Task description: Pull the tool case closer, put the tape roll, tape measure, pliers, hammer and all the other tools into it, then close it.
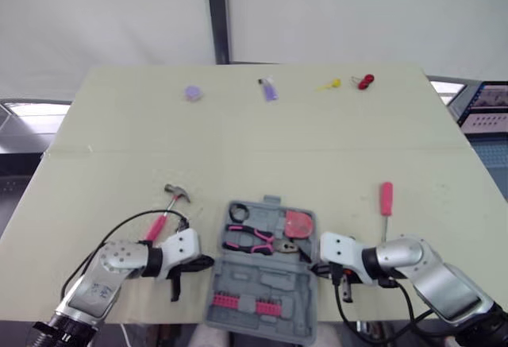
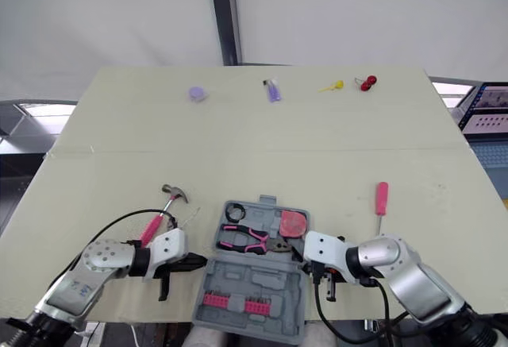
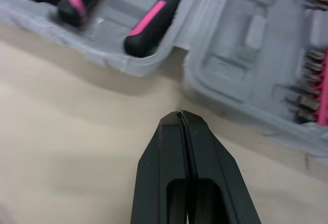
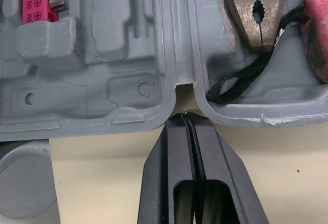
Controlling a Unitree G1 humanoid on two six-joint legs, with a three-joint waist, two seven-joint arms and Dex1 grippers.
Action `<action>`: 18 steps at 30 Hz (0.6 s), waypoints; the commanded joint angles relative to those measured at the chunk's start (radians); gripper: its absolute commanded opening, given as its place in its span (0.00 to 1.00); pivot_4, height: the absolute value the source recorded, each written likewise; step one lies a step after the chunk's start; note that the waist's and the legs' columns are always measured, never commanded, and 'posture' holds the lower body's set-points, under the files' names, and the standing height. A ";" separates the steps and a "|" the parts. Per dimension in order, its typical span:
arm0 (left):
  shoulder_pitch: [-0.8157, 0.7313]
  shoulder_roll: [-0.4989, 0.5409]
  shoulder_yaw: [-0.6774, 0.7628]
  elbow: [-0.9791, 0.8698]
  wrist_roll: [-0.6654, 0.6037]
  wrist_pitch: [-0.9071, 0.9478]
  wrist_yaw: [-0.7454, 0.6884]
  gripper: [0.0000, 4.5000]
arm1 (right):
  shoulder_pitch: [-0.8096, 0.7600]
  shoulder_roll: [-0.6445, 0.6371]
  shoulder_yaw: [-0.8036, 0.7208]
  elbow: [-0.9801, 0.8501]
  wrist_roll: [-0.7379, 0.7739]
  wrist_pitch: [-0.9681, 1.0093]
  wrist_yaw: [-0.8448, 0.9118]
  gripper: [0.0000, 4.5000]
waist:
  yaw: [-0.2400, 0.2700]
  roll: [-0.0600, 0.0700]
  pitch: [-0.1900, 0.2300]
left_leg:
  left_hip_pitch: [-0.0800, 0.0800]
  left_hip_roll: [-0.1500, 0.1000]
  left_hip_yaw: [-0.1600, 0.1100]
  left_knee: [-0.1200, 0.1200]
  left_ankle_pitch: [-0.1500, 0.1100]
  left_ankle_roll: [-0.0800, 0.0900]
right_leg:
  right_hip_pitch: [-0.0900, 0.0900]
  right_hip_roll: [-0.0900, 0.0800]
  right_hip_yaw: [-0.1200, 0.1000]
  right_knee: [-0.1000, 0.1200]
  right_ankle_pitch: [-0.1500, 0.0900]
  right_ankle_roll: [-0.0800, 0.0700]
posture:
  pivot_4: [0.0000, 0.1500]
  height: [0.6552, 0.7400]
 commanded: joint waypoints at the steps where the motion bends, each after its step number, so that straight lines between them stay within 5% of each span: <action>1: -0.016 0.005 0.029 0.039 -0.001 -0.008 0.015 0.00 | -0.008 0.009 0.006 -0.007 -0.002 -0.020 -0.005 0.01 | -0.002 0.000 0.000 | 0.000 0.000 0.000 0.000 0.000 0.000 | 0.000 0.000 0.000 0.000 0.000 0.000 | 1.00 1.00; 18: -0.095 -0.089 -0.077 0.074 0.025 0.001 -0.013 0.00 | -0.030 0.036 0.009 0.005 -0.008 -0.017 -0.012 0.01 | 0.009 0.000 0.000 | 0.000 0.000 0.000 0.001 0.000 0.000 | 0.000 0.000 0.000 0.000 0.000 0.000 | 1.00 1.00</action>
